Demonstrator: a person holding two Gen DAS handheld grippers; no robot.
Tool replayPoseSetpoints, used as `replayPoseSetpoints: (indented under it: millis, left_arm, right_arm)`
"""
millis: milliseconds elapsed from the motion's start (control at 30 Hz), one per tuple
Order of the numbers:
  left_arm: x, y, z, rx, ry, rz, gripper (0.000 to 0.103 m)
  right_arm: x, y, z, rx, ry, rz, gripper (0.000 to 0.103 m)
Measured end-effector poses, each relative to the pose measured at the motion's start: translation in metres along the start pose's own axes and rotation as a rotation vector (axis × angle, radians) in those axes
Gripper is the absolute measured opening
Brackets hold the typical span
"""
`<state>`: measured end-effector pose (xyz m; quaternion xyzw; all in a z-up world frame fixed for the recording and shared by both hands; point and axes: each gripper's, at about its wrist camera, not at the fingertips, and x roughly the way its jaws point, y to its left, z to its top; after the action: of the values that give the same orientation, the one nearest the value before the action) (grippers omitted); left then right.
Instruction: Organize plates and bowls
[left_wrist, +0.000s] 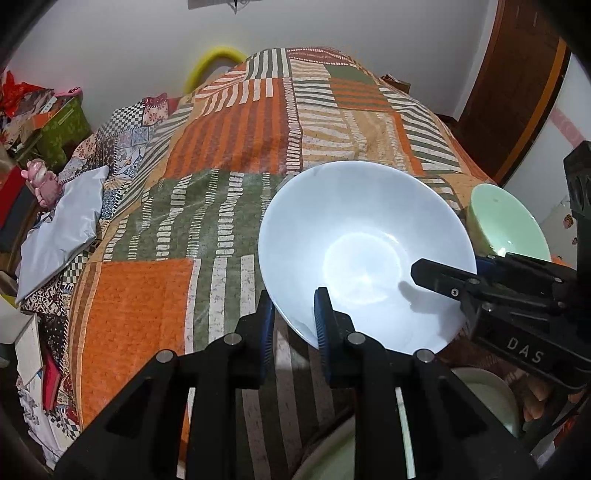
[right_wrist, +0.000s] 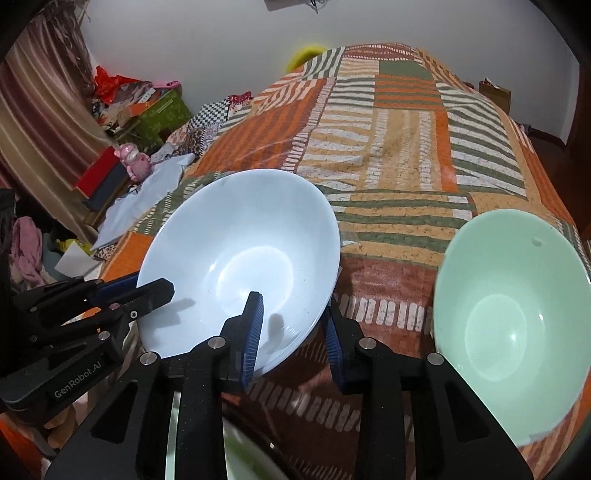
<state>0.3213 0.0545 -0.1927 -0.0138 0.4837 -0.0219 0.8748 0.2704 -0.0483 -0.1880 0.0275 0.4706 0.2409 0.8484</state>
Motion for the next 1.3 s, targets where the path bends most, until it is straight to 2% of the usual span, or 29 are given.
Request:
replayPoseSetpoints:
  millis: [733,1300]
  left_arm:
    - [-0.111,-0.019,-0.039,-0.014,-0.145,-0.026,0.021]
    - [-0.166,0.008,-0.086,-0.07,-0.202,0.001,0.021]
  right_arm:
    - [-0.083,0.033,-0.027,-0.044,-0.13,0.011,0.029]
    - [-0.099,0.081,-0.048,-0.113,-0.152,0.052,0.029]
